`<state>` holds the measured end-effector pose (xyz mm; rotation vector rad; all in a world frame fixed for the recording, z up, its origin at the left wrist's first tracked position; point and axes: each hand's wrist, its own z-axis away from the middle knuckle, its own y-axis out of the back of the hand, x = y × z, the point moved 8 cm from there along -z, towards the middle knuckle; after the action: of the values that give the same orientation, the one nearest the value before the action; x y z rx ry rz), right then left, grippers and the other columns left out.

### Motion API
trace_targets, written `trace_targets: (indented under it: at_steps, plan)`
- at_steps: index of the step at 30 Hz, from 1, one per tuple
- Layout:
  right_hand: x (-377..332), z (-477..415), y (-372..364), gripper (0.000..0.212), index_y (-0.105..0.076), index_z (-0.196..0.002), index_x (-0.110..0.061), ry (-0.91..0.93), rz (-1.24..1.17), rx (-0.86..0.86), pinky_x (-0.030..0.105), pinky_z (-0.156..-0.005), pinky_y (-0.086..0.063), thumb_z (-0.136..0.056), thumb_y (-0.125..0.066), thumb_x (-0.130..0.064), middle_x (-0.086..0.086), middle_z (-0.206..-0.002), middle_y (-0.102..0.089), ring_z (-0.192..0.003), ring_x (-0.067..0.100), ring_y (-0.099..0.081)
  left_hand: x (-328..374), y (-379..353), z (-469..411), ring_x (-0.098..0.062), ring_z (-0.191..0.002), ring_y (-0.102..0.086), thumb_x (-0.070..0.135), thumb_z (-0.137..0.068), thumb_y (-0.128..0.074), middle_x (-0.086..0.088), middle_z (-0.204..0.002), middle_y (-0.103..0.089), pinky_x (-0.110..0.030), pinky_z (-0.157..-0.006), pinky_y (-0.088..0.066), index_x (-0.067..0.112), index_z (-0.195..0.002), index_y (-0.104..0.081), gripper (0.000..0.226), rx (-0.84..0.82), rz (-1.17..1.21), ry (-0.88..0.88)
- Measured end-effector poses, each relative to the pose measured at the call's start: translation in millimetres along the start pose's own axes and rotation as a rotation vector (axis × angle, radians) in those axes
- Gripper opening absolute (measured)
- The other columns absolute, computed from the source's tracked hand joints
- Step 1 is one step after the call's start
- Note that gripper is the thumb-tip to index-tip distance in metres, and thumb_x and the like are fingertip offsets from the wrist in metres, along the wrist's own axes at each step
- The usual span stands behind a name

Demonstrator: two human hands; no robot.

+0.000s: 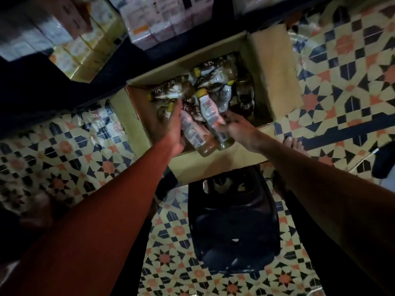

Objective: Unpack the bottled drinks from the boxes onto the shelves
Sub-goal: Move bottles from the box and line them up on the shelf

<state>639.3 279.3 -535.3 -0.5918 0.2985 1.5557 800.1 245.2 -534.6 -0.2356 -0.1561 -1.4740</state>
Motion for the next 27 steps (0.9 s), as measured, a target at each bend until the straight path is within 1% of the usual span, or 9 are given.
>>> trace_targets:
  at_steps: [2, 5, 7, 10, 14, 17, 20, 24, 27]
  plan:
    - [-3.0, 15.8, -17.7, 0.020, -0.064, -0.115, -0.021, 0.003, -0.001, -0.047, 0.021, -0.077, -0.055, -0.099, -0.059, -0.009, -0.005, -0.105, -0.072, -0.092, 0.009, -0.069, -8.6, -13.6, 20.5, -0.033, -0.109, -0.068, 0.064, -0.093, -0.048, -0.018, -0.121, -0.069, -0.047, -0.100, -0.051, 0.010, -0.122, -0.066, 0.063, -0.106, 0.095, 0.067]
    - [5.5, 43.3, -29.1, 0.024, -0.061, -0.120, -0.007, -0.014, -0.074, -0.012, 0.012, -0.067, -0.051, -0.097, -0.059, 0.000, 0.002, -0.102, -0.069, -0.079, 0.002, -0.066, -21.1, -8.2, 39.0, -0.034, -0.116, -0.065, 0.062, -0.092, -0.053, -0.018, -0.126, -0.067, -0.050, -0.103, -0.048, 0.011, -0.132, -0.062, 0.066, -0.132, 0.100, 0.079]
    - [15.4, 66.2, -33.9, 0.033, -0.056, -0.125, 0.006, -0.052, -0.113, 0.034, 0.013, -0.059, -0.049, -0.094, -0.063, -0.002, 0.007, -0.098, -0.067, -0.068, 0.004, -0.066, -30.5, -3.1, 58.9, -0.034, -0.115, -0.066, 0.063, -0.091, -0.055, -0.018, -0.126, -0.067, -0.050, -0.102, -0.048, 0.011, -0.133, -0.061, 0.067, -0.128, 0.032, 0.100]
    - [9.4, 107.7, -54.3, 0.027, -0.059, -0.117, -0.001, -0.090, -0.132, 0.008, 0.018, -0.051, -0.048, -0.094, -0.059, -0.015, -0.007, -0.077, -0.067, -0.057, 0.000, -0.063, -32.8, -2.1, 103.6, -0.031, -0.111, -0.068, 0.065, -0.092, -0.049, -0.016, -0.121, -0.070, -0.044, -0.092, -0.054, 0.010, -0.131, -0.062, 0.069, -0.124, -0.086, 0.083]
    - [-10.4, 160.4, -72.5, 0.057, -0.061, -0.118, -0.003, -0.095, -0.165, 0.067, 0.034, -0.068, -0.052, -0.075, -0.063, -0.040, 0.004, -0.093, -0.071, -0.078, 0.016, -0.070, -27.8, -1.1, 164.5, -0.034, -0.109, -0.068, 0.058, -0.097, -0.049, -0.018, -0.119, -0.070, -0.040, -0.084, -0.057, 0.009, -0.127, -0.065, 0.060, -0.083, -0.089, 0.065]
    - [-37.8, 204.3, -83.1, 0.055, -0.061, -0.123, -0.016, -0.082, -0.166, 0.123, 0.040, -0.084, -0.057, -0.079, -0.071, -0.047, 0.007, -0.112, -0.072, -0.098, 0.022, -0.070, -16.9, 2.6, 210.0, -0.028, -0.085, -0.070, 0.040, -0.098, -0.049, -0.015, -0.102, -0.073, -0.032, -0.072, -0.055, 0.005, -0.119, -0.066, 0.045, -0.061, -0.110, 0.067]
    - [-72.3, 243.9, -95.6, 0.063, -0.062, -0.122, -0.021, -0.026, -0.113, 0.150, 0.040, -0.089, -0.056, -0.070, -0.075, -0.054, 0.003, -0.111, -0.073, -0.101, 0.021, -0.070, -1.1, 4.6, 257.9, -0.020, -0.069, -0.067, 0.034, -0.098, -0.051, -0.009, -0.086, -0.072, -0.029, -0.065, -0.052, 0.007, -0.112, -0.067, 0.035, -0.044, -0.140, 0.038]
    - [-117.3, 294.6, -114.2, 0.027, -0.066, -0.114, -0.021, 0.008, -0.113, 0.150, 0.028, -0.078, -0.057, -0.089, -0.075, -0.027, 0.003, -0.106, -0.075, -0.095, 0.018, -0.071, 23.8, 14.9, 317.1, -0.029, -0.082, -0.071, 0.038, -0.090, -0.060, -0.015, -0.101, -0.075, -0.037, -0.075, -0.057, 0.008, -0.110, -0.073, 0.038, 0.017, -0.161, -0.031]
    - [-150.7, 333.0, -129.1, 0.030, -0.068, -0.116, -0.023, 0.023, -0.068, 0.157, 0.035, -0.086, -0.058, -0.088, -0.075, -0.032, -0.001, -0.106, -0.076, -0.098, 0.020, -0.072, 40.6, 23.6, 354.4, -0.032, -0.097, -0.072, 0.050, -0.080, -0.062, -0.013, -0.106, -0.075, -0.047, -0.090, -0.056, 0.015, -0.112, -0.074, 0.049, 0.015, -0.181, -0.096]
